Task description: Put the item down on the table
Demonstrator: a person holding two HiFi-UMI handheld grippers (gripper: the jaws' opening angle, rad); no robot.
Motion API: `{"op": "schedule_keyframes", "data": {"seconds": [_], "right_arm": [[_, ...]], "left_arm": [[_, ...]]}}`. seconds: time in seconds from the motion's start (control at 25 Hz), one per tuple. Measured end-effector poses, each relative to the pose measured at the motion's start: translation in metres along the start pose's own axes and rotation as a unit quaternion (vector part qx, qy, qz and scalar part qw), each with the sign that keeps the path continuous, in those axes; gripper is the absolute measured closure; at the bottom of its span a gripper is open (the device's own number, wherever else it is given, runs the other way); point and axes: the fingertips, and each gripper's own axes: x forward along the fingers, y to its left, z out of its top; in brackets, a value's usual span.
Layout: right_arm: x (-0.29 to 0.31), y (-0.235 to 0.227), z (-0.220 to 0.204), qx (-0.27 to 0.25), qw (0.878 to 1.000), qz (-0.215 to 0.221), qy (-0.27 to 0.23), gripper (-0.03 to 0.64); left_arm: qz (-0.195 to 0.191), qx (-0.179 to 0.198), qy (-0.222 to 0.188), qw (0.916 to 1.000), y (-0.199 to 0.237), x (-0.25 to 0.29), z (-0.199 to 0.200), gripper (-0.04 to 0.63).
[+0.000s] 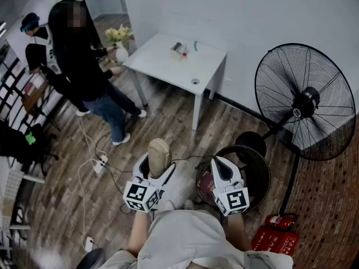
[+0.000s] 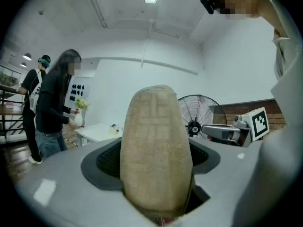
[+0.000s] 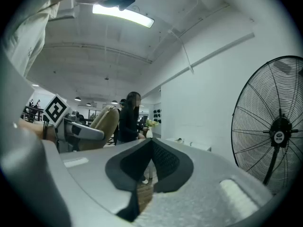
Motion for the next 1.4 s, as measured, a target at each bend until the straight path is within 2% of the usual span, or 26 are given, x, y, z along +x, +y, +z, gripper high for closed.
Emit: {"op": "schedule_keyframes", "data": {"seconds": [0.24, 0.48, 0.84, 1.4], "right_arm": [[-0.007, -0.017, 0.001, 0.001, 1.0, 0.01, 0.001, 0.614], [-0.013, -0.011, 0.003, 0.012, 0.999, 0.038, -0.014, 0.614], [-0.006, 0.011, 0.004, 0.005, 0.997, 0.07, -0.011, 0.614], [0.028, 0.018, 0.006, 0.003, 0.996, 0.088, -0.007, 0.614]], "left_arm": [[0.01, 0.003, -0.005, 0.9999, -0.021, 0.006, 0.009, 0.192], [0.011, 0.0, -0.01, 0.9999, -0.034, 0.002, 0.005, 0.19], [0.03, -0.006, -0.017, 0.9994, -0.03, -0.017, 0.003, 0.19], [0.04, -0.003, -0.021, 0.999, -0.008, -0.009, 0.01, 0.19]]}}
